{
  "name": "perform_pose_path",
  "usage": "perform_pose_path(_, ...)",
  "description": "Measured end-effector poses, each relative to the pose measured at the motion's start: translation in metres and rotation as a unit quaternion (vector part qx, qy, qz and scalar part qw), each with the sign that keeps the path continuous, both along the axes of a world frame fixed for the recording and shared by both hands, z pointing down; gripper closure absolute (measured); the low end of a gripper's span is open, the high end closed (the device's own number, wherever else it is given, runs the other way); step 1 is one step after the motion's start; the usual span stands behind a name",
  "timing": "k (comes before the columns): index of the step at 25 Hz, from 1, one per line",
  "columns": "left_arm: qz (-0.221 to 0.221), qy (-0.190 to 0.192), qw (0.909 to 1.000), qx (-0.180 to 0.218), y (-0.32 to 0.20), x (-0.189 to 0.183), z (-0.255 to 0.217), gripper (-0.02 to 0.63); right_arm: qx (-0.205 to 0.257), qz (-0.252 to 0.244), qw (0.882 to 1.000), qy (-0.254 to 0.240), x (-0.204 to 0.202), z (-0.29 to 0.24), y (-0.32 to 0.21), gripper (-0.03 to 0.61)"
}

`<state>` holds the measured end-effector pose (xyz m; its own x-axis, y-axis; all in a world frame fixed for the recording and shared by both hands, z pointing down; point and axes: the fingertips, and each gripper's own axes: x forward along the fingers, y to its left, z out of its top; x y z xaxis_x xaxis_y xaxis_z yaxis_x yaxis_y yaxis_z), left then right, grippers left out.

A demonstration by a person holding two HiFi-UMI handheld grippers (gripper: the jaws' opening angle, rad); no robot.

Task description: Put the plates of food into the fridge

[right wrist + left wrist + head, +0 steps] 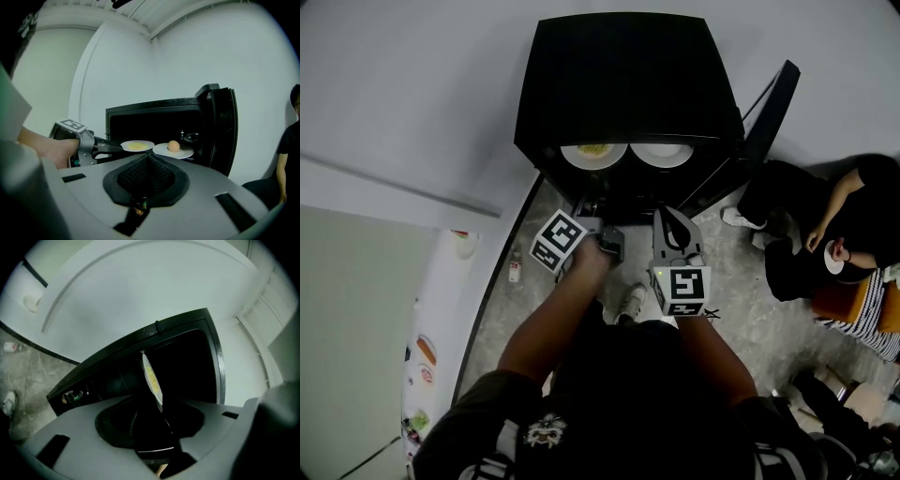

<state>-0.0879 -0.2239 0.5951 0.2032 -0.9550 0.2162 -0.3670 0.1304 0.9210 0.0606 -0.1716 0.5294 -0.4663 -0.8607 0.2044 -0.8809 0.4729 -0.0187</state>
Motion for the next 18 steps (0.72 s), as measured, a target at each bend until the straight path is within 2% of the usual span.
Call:
perform_pose_path(4, 0.031, -0.075, 0.9962, 0.032, 0.025, 0.004, -0.017, 0.446, 0.003, 0.001, 1.0, -0.002, 0.004, -0.003, 0.006, 0.554)
perform_pose_path(7, 0.06, -0.15, 0.9845, 0.068, 0.04, 0.009, -0.035, 0.457, 0.007, -0.001, 1.0, -0.002, 0.005, -0.006, 0.011, 0.554)
perform_pose_path(11, 0.102, -0.261, 0.9518, 0.125, 0.056, 0.021, -0.068, 0.518, 0.02, -0.008, 1.0, -0.006, 0.003, -0.014, 0.018, 0.554)
perform_pose_path(14, 0.124, -0.302, 0.9314, 0.161, 0.065, 0.031, -0.088, 0.569, 0.029, -0.012, 0.999, -0.009, 0.004, -0.02, 0.021, 0.554)
perform_pose_path(16, 0.132, -0.326, 0.9185, 0.18, 0.069, 0.036, -0.098, 0.582, 0.037, -0.014, 0.999, -0.015, 0.004, -0.027, 0.023, 0.554)
perform_pose_path(18, 0.142, -0.36, 0.9007, 0.197, 0.074, 0.043, -0.109, 0.591, 0.041, -0.014, 0.999, -0.022, 0.004, -0.033, 0.026, 0.554)
